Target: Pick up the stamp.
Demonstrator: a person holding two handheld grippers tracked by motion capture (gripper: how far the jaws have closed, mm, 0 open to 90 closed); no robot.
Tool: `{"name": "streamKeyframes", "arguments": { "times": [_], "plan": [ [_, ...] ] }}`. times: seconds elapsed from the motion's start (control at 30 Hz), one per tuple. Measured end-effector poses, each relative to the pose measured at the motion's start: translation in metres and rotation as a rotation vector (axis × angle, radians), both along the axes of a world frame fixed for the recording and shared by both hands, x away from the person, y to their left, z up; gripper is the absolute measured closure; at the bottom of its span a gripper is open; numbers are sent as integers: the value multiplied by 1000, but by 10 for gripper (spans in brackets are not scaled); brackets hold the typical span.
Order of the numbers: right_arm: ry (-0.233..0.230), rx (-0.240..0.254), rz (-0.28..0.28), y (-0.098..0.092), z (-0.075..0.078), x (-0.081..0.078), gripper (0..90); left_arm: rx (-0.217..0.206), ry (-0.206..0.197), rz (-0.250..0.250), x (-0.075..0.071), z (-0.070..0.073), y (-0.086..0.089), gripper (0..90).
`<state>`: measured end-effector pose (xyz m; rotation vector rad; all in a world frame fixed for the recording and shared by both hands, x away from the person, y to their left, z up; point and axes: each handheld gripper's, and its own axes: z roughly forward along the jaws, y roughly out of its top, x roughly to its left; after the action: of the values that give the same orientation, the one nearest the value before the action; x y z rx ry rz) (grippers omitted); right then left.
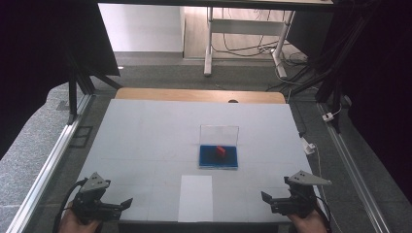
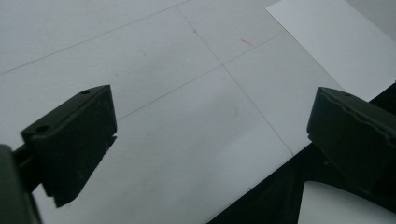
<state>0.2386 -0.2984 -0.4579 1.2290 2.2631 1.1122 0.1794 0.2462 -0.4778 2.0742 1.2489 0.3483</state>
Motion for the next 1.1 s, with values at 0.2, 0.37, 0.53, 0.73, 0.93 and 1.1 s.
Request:
{"name": "streamKeyframes", "arguments": {
  "times": [0.2, 0.37, 0.53, 0.73, 0.93, 1.1],
  "plan": [
    [2, -36, 37, 5, 0, -1, 0, 2, -32, 12, 0, 1, 4, 5],
    [1, -55, 53, 7, -1, -1, 0, 0, -21, 12, 1, 0, 5, 0],
    [3, -49, 56, 6, 0, -1, 0, -10, -5, 27, 2, 0, 8, 0],
    [9, -36, 53, 6, 0, 0, 0, -31, 11, 12, 3, -1, 9, 8],
    [20, -28, 66, 7, 0, 1, 0, -76, 18, -60, 3, -1, 12, 14],
    [9, -37, 88, 13, 2, 1, 0, -80, 29, -75, 4, -1, 11, 17]
  ]
}}
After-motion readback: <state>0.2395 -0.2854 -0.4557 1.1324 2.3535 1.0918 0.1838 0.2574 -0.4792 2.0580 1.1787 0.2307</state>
